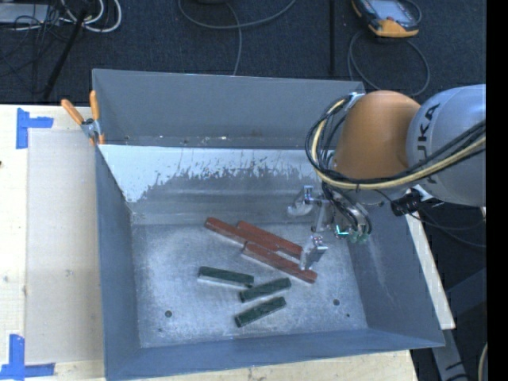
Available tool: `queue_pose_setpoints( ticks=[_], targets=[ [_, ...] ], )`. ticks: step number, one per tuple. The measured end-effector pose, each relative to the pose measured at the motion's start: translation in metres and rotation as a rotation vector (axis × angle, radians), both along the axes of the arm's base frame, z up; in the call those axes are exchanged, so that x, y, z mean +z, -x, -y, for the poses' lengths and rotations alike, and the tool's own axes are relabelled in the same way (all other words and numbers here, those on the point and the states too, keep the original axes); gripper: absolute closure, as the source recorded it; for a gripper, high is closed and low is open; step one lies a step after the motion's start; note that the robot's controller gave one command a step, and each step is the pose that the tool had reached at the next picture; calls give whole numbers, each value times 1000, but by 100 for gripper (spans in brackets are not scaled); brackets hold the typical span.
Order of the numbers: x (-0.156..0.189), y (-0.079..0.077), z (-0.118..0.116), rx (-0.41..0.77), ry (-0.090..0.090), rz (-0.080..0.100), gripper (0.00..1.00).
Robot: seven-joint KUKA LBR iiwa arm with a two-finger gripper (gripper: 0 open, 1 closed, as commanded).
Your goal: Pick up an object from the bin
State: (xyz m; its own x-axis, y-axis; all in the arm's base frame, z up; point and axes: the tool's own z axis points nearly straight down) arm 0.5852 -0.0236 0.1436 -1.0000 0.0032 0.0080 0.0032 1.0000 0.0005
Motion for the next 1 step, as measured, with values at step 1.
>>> queue_pose_setpoints(
  ticks=[1],
  targets=[
    [4,-2,0,1,0,7,0]
  ],
)
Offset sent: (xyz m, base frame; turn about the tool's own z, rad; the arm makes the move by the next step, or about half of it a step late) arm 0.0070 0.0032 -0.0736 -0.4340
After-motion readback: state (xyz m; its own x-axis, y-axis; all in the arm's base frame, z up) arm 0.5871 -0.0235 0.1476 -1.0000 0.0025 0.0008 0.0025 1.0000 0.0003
